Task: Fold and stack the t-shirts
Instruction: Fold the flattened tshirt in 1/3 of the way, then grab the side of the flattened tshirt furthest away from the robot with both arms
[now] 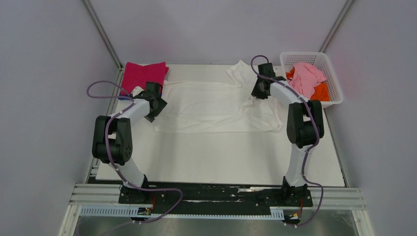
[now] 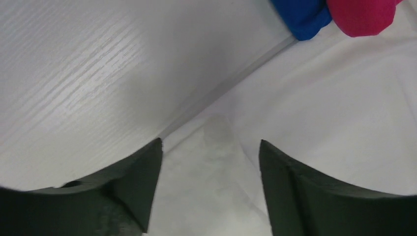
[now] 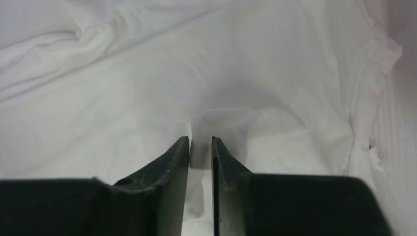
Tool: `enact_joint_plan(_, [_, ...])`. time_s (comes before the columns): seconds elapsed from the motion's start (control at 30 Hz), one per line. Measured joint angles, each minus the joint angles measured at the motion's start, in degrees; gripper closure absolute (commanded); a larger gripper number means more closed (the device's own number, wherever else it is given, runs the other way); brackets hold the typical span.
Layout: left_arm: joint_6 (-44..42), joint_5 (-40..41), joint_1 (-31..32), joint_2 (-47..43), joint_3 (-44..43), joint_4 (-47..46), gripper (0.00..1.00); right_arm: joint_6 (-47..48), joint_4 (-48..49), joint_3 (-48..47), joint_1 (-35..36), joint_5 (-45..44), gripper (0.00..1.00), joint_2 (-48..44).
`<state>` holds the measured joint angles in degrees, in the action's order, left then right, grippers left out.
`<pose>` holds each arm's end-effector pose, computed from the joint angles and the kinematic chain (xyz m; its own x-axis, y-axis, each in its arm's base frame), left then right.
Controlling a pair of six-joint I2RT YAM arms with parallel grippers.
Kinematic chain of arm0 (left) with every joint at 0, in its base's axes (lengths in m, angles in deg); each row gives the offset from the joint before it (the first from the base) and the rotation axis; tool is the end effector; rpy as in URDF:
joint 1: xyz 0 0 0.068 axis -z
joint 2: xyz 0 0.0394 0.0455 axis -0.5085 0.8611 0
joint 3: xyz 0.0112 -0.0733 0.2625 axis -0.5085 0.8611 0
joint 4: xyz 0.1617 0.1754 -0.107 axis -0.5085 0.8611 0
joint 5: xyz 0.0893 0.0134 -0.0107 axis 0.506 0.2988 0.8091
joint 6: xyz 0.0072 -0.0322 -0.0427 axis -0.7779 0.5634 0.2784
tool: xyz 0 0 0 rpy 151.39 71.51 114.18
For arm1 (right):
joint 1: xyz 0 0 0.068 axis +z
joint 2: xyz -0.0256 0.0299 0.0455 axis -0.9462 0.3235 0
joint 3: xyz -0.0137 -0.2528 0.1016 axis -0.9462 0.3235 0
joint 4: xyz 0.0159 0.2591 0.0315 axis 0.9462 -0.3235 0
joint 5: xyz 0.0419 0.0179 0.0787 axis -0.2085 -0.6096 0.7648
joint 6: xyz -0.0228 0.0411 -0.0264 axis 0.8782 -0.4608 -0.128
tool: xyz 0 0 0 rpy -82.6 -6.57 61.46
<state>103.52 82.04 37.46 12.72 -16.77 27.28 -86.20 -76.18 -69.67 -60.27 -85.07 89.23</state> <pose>0.3403 -0.0287 0.1927 -0.3466 -0.7907 -0.5046 -0.7819 0.5407 -0.3102 0.4197 0.0763 0.2141 -0.7685 0.3448 -0.5389 0.2860 0.9386 0.1928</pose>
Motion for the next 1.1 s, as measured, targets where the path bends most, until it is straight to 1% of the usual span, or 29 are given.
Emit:
enact_joint_plan(0.03, [-0.2,0.0,0.0,0.5,-0.4,0.0,0.03,0.3,0.0,-2.1,-0.2,0.1,0.69,2.2])
enact_joint_plan(0.07, [-0.5,-0.1,0.0,0.8,-0.7,-0.1,0.02,0.7,-0.1,-4.6,-0.5,0.3,0.6,4.5])
enact_joint_plan(0.1, [-0.6,-0.1,-0.1,0.9,-0.9,-0.1,0.0,1.0,-0.3,-7.1,-0.7,0.5,0.45,6.6])
enact_joint_plan(0.13, [-0.7,-0.2,-0.1,0.9,-1.2,-0.1,0.0,1.3,-0.2,-9.7,-1.1,1.0,0.32,8.5])
enact_joint_plan(0.17, [-0.9,-0.3,-0.1,0.7,-1.4,-0.1,0.0,1.5,-0.2,-11.6,-1.4,1.4,0.23,9.7])
enact_joint_plan(0.23, [-1.6,-0.4,-0.2,0.2,-1.6,-0.4,0.0,1.7,-0.2,-13.0,-1.7,2.0,0.08,10.0])
enact_joint_plan(0.27, [-2.0,-0.6,-0.2,-0.5,-1.6,-0.2,0.0,2.1,0.0,-13.1,-1.8,2.5,0.03,9.4])
enact_joint_plan(0.3, [-2.5,-0.8,-0.2,-1.4,-1.6,-0.2,0.0,2.2,0.3,-13.0,-2.0,2.8,0.01,8.7])
enact_joint_plan(0.37, [-3.9,-1.6,-0.2,-3.8,-1.6,-0.3,0.0,2.6,1.5,-10.3,-2.1,3.6,0.0,6.0])
enact_joint_plan(0.5, [-6.9,-5.3,0.0,-8.2,-1.5,-1.7,0.0,2.6,4.1,1.5,-2.1,6.2,0.0,-3.6])
enact_joint_plan(0.6, [-9.3,-8.5,1.2,-8.7,-1.4,-3.6,0.0,2.4,5.3,10.0,-2.1,8.9,0.0,-9.4])
enact_joint_plan(0.7, [-10.9,-11.3,2.8,-7.8,-0.9,-4.7,0.0,2.1,6.5,13.8,-2.1,10.9,0.0,-10.3])
enact_joint_plan(0.73, [-11.4,-12.5,3.3,-6.8,-0.6,-5.3,0.0,1.7,6.6,15.8,-2.1,11.5,0.0,-10.2])
enact_joint_plan(0.87, [-12.4,-15.7,4.3,-1.6,-0.1,-6.8,0.0,0.4,6.7,18.8,-2.3,12.0,0.0,-10.2])
enact_joint_plan(1.0, [-13.0,-16.7,4.3,4.0,0.2,-6.8,0.0,-1.6,7.3,22.4,-3.2,11.8,0.0,-10.2])
enact_joint_plan(1.1, [-13.5,-16.7,4.2,4.5,0.0,-7.2,0.0,-3.7,8.5,24.6,-4.6,11.5,0.0,-11.3])
